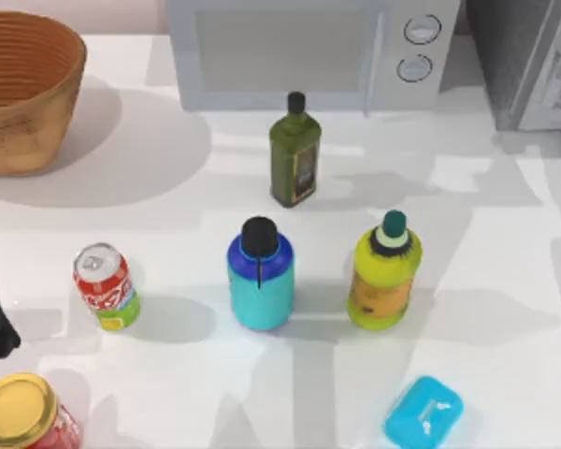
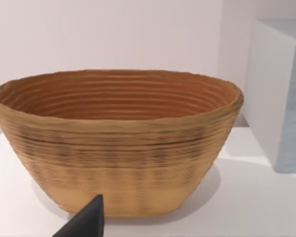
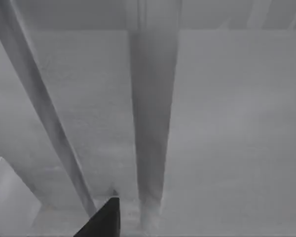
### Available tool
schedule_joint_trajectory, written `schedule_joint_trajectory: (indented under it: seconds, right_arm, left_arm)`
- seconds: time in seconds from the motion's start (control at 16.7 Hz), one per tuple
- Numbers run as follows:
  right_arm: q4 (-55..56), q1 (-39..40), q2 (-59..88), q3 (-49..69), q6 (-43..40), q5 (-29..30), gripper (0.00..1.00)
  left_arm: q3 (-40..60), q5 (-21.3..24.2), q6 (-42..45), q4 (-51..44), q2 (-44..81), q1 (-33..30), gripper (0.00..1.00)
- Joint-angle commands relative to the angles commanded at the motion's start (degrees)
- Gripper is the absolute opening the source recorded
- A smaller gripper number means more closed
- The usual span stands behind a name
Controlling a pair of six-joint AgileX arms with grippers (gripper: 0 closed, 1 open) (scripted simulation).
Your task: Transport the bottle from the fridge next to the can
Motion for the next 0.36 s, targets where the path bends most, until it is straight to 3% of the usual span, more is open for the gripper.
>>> schedule_joint_trajectory:
  seconds: [0.36]
  right_arm:
    - [-2.36,0.0,8.14,10.31,0.01,0.32,1.0]
  left_arm:
    - [0.0,0.0,0.0,0.0,0.0,0.0,1.0]
